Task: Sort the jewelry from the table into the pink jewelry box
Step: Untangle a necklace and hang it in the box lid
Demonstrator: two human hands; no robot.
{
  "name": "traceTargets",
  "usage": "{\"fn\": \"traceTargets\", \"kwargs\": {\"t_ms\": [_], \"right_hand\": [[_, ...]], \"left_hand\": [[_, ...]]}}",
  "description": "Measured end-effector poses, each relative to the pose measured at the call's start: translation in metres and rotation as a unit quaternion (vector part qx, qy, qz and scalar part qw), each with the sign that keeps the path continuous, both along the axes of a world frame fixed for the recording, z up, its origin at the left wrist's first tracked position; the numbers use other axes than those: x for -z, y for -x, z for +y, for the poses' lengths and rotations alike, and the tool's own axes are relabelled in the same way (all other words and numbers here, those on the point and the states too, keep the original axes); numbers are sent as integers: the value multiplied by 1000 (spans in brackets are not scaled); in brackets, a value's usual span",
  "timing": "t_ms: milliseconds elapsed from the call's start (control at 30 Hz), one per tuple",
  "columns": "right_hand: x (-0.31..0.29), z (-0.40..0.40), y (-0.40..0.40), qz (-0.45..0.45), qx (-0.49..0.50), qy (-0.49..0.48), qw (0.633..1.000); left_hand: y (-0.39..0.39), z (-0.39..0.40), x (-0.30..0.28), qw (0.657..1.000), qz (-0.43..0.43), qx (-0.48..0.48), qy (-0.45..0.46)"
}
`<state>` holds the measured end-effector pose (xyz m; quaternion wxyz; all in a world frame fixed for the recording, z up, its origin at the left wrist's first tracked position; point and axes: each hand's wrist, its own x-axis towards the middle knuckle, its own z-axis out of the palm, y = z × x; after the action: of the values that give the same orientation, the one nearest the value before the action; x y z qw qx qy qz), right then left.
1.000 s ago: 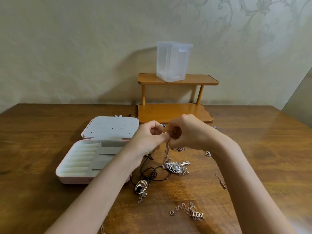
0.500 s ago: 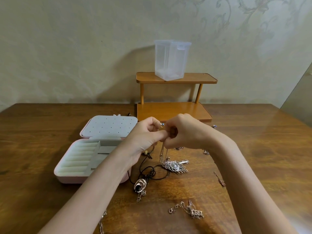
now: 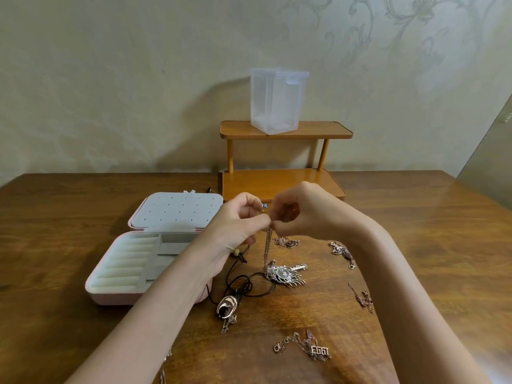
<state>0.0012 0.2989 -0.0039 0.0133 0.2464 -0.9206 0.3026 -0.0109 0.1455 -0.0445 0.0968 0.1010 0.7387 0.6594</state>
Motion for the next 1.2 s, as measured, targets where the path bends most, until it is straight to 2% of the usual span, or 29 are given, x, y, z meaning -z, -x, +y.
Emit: {"fn": "traceTargets", "kwargs": {"t_ms": [133, 267, 433, 567, 633, 733, 833, 933, 1033, 1200], "right_hand": [[-2, 4, -1, -42, -19, 8, 999], [-2, 10, -2, -85, -37, 10, 996], [0, 13, 0, -106, -43, 19, 993], [7, 9, 3, -82, -19, 3, 996], [7, 7, 4, -71, -18, 21, 997], [5, 6, 3, -69, -15, 68, 995], [3, 4, 2, -61, -18, 68, 996], [1, 4, 1, -44, -19, 63, 997], [2, 5, 2, -34, -20, 45, 998], [5, 9, 2, -65, -49, 60, 995]], "left_hand": [[0, -9, -7, 998, -16, 63, 22], [1, -15, -12, 991, 13, 113, 66], [1, -14, -12, 975, 139, 106, 140], [-3, -7, -10, 933, 260, 100, 226], [-4, -6, -10, 931, 281, 90, 214], [-2, -6, -11, 954, 250, 62, 155], [-1, -4, -9, 985, 157, 25, 58], [-2, 1, -6, 997, 73, -1, -27], [-3, 2, -3, 995, 100, -7, 5], [-3, -1, -3, 985, 124, 98, 71]]}}
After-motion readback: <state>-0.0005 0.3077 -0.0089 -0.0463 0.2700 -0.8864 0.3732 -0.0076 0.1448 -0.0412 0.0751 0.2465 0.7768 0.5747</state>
